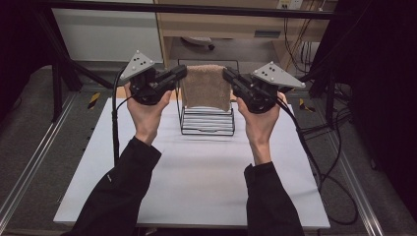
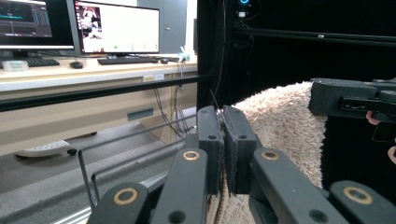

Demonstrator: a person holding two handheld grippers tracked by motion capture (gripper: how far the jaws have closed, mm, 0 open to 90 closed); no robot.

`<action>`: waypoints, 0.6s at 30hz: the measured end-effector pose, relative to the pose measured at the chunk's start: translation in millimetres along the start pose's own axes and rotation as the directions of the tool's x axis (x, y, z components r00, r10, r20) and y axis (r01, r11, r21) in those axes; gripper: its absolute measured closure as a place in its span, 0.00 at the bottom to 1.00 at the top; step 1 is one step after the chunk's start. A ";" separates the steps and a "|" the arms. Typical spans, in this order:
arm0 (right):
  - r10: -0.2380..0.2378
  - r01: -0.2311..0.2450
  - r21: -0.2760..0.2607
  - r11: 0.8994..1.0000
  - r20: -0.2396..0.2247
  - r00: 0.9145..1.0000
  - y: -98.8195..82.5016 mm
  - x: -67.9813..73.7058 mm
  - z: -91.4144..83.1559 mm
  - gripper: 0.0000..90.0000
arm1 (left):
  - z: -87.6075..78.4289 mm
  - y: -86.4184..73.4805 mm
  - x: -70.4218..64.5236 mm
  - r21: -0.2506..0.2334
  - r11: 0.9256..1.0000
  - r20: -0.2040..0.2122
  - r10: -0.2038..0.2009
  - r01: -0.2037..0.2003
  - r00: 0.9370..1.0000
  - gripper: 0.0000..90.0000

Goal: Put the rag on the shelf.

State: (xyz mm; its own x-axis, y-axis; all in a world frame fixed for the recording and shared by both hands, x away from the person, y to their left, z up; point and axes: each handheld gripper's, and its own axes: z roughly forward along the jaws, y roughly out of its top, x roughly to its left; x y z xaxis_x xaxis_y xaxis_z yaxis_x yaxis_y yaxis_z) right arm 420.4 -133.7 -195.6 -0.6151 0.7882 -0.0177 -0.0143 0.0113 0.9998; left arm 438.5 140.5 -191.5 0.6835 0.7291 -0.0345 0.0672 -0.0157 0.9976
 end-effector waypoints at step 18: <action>-0.008 0.009 -0.035 0.999 0.023 1.000 25.3 -14.3 16.4 0.95 | 16.0 28.9 11.1 -0.010 1.000 -0.011 -0.007 0.007 1.000 0.96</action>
State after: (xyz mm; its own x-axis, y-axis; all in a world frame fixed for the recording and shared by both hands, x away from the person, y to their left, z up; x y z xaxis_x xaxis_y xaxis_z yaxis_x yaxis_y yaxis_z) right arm 441.7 -134.5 -170.0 -0.5969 0.8019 -0.0259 -0.0473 -0.0030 0.9989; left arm 459.6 137.2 -164.0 0.6753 0.7365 -0.0405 0.0642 -0.0039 0.9979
